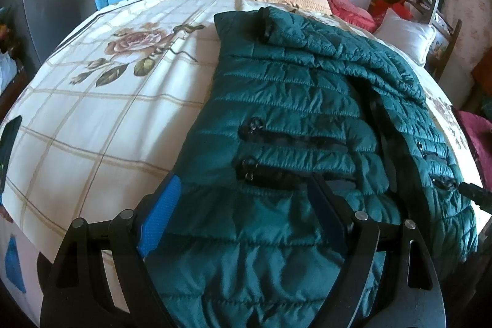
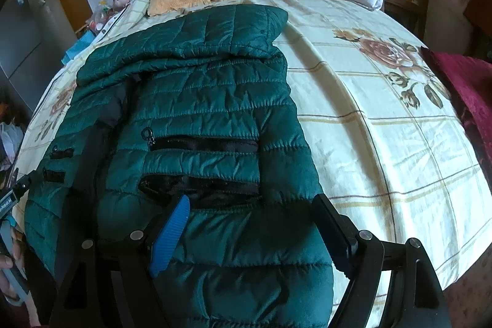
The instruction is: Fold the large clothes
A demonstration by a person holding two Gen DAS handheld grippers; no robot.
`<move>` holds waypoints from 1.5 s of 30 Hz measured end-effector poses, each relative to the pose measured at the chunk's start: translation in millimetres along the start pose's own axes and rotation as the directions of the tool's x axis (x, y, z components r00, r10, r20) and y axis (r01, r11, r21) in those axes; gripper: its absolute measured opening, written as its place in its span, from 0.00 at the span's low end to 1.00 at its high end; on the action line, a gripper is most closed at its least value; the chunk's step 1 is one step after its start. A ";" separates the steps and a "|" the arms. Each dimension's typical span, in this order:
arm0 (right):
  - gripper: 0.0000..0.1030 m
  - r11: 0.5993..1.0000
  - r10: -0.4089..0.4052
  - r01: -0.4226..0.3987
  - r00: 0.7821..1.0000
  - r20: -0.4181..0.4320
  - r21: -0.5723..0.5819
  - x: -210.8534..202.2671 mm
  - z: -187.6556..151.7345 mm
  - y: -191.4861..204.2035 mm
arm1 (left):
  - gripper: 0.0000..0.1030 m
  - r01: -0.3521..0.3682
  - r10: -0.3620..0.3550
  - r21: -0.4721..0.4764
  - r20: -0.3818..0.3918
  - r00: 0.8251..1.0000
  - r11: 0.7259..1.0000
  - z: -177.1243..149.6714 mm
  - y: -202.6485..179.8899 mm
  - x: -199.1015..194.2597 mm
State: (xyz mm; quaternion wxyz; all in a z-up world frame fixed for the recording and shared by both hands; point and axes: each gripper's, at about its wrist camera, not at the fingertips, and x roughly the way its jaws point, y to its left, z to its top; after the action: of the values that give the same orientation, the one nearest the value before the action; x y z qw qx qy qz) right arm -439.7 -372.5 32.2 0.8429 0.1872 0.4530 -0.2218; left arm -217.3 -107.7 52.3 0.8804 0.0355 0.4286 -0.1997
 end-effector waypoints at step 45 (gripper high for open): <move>0.86 0.993 0.068 -0.056 0.991 -0.115 0.102 -5.2 -33.9 -51.9 | 0.82 0.103 -0.121 -0.108 -0.180 0.976 0.989 -45.3 62.7 -6.3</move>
State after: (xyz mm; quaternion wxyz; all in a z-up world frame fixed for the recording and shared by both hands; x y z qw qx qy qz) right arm -493.6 -397.0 13.1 0.8109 0.2554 0.4845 -0.2063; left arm -230.4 -37.5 21.8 0.8246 -0.0136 0.5194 -0.2237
